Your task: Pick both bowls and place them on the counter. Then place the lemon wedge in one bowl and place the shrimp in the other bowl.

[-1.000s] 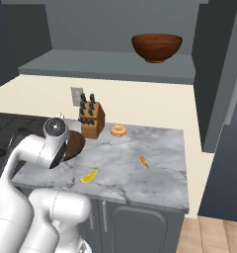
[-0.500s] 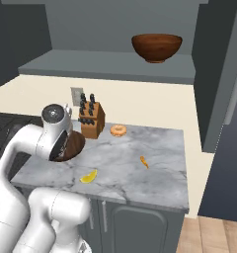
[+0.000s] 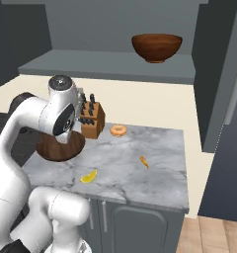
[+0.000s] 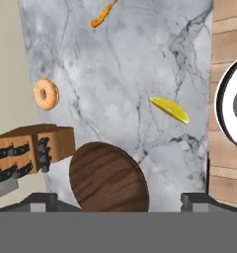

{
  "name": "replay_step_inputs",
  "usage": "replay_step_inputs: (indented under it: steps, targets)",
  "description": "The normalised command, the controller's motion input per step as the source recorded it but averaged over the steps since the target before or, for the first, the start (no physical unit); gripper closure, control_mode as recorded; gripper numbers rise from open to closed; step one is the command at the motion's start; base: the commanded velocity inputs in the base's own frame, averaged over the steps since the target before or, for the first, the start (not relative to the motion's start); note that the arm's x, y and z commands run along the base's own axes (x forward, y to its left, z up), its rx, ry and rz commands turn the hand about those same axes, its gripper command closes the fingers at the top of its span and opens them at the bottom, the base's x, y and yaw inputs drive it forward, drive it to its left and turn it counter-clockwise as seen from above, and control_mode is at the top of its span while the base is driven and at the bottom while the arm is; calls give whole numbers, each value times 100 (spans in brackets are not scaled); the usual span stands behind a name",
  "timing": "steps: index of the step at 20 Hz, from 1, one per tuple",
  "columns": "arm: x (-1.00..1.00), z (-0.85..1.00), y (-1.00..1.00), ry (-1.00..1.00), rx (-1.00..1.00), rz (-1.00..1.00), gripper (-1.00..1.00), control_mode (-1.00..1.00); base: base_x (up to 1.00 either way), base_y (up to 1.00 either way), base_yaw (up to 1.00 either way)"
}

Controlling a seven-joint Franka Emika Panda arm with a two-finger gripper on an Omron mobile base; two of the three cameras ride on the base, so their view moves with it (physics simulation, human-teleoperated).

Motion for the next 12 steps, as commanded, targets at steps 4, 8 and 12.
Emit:
replay_step_inputs:
  steps: [4,8,12]
  targets:
    - [-27,45,-45,1,0,-3,-100,-100,0,0,0]
    - [-31,35,-46,0,0,-1,-100,-100,0,0,0]
    - [-31,32,-31,-10,-1,0,-100,-100,0,0,0]
